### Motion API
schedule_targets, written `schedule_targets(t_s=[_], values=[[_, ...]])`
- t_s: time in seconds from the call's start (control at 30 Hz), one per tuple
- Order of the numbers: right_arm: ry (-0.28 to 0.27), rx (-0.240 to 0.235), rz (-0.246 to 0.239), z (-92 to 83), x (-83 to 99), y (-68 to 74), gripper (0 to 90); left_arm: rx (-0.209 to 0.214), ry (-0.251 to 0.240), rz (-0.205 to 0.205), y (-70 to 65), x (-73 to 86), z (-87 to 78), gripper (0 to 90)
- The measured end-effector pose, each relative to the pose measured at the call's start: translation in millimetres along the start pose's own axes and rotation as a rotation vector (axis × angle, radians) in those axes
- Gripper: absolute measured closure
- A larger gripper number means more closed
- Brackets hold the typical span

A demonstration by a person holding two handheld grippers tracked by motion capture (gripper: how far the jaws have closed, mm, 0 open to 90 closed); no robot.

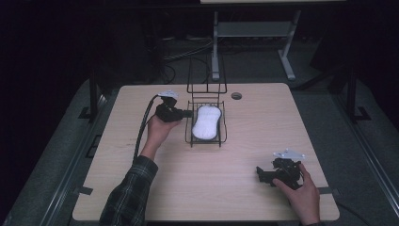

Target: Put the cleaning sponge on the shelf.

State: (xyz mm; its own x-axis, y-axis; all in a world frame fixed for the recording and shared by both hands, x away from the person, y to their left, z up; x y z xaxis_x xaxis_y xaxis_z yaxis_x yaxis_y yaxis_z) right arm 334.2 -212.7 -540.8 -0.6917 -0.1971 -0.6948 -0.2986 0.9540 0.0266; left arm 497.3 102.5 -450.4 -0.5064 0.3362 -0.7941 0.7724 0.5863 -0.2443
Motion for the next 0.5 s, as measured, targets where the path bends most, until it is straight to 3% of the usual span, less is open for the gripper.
schedule_targets(t_s=[0.5], values=[[0.0, 0.0, 0.0, 0.0, 0.0, 0.0, 0.0, 0.048, 0.07, 0.049, -31.9, 33.2, 14.2, 89.6]])
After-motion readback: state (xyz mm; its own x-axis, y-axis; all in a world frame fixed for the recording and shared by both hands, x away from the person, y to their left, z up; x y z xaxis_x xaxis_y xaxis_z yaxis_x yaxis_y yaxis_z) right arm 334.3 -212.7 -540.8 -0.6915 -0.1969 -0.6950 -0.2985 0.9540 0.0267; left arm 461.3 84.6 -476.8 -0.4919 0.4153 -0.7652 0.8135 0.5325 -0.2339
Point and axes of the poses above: each handheld gripper's, and its own axes: z roughly forward along the jaws, x roughly out of its underside, y roughly to its left, the point moved 8 cm from there along z, roughly forward along the jaws
